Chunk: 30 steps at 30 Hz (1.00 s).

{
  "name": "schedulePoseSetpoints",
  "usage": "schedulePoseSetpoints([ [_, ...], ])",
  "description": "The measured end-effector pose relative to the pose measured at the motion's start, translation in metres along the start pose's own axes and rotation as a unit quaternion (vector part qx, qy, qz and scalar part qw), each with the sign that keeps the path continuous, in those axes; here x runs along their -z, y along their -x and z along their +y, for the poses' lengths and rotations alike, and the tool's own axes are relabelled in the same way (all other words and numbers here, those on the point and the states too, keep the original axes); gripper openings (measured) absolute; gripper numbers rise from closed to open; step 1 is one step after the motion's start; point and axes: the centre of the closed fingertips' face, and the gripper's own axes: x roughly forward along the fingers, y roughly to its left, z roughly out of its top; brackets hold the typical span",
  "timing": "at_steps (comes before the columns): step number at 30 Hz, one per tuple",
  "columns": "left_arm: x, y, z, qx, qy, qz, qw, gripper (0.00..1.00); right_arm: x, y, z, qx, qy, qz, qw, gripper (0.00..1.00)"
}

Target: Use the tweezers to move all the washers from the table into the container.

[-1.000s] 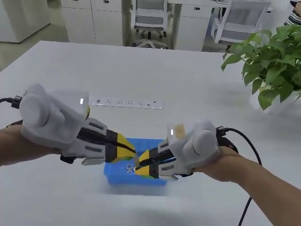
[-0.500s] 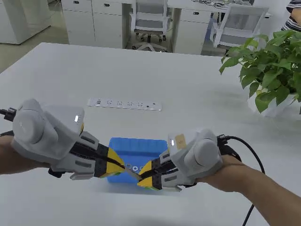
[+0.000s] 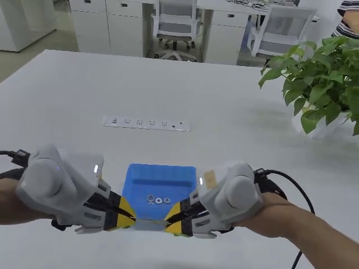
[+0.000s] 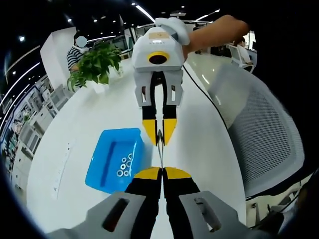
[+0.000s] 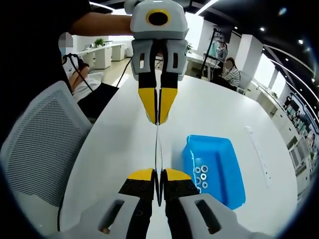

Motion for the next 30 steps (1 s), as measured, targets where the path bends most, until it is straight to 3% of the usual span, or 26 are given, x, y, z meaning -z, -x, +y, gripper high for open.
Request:
schedulePoseSetpoints([
  [3, 0.014, -0.006, -0.003, 0.005, -0.009, 0.031, 0.9995, 0.05, 0.002, -0.004, 0.004, -0.003, -0.006, -0.002, 1.0000, 0.08],
  [9, 0.027, -0.020, -0.007, 0.012, -0.012, 0.057, 0.9983, 0.05, 0.013, -0.015, 0.010, -0.005, -0.008, 0.014, 0.9999, 0.08],
  [23, 0.052, -0.049, -0.007, 0.014, -0.003, 0.084, 0.9963, 0.05, 0.040, -0.033, 0.013, -0.001, -0.018, 0.045, 0.9988, 0.08],
  [30, 0.058, -0.058, -0.006, 0.021, 0.000, 0.096, 0.9952, 0.05, 0.049, -0.038, 0.013, -0.002, -0.019, 0.060, 0.9980, 0.09],
])
